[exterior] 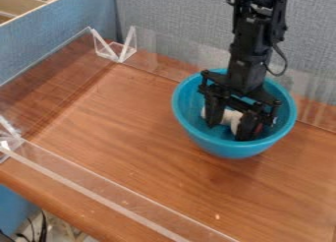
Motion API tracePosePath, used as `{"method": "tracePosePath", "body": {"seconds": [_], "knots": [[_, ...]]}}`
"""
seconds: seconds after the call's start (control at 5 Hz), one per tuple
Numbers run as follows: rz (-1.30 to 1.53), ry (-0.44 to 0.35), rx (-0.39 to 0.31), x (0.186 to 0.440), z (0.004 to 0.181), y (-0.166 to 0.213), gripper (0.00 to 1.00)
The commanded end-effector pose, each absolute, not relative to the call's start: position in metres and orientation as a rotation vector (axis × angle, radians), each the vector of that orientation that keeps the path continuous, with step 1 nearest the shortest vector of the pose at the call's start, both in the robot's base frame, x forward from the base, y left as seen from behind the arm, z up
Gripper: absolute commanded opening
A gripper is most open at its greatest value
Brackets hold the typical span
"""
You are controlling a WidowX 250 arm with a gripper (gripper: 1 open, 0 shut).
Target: Remove the mushroom from inside the blue bowl and put it on the table
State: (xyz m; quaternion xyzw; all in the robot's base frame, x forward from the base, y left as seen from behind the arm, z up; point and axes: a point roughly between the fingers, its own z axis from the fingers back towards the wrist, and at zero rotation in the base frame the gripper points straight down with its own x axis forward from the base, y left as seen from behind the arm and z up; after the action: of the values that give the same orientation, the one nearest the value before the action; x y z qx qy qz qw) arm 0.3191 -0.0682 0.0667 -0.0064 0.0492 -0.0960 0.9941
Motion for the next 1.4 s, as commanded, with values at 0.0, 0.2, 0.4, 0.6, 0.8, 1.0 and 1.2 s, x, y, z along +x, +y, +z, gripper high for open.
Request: {"method": "tracePosePath", "body": {"seconds": [0.0, 0.2, 0.4, 0.6, 0.8, 1.0, 1.2], "knots": [[-0.198, 0.032, -0.025, 0.323, 0.084, -0.069, 0.00], [-0.195, 0.021, -0.027, 0.322, 0.087, -0.068, 1.00], [-0.196, 0.013, -0.029, 0.321, 0.090, -0.068, 0.00], [-0.197, 0.005, -0.032, 0.319, 0.093, -0.067, 0.00], [-0.198, 0.000, -0.033, 0.318, 0.095, -0.067, 0.00], [-0.196, -0.008, -0.034, 0.317, 0.097, -0.067, 1.00], [-0.195, -0.017, -0.036, 0.316, 0.100, -0.066, 1.00]]}}
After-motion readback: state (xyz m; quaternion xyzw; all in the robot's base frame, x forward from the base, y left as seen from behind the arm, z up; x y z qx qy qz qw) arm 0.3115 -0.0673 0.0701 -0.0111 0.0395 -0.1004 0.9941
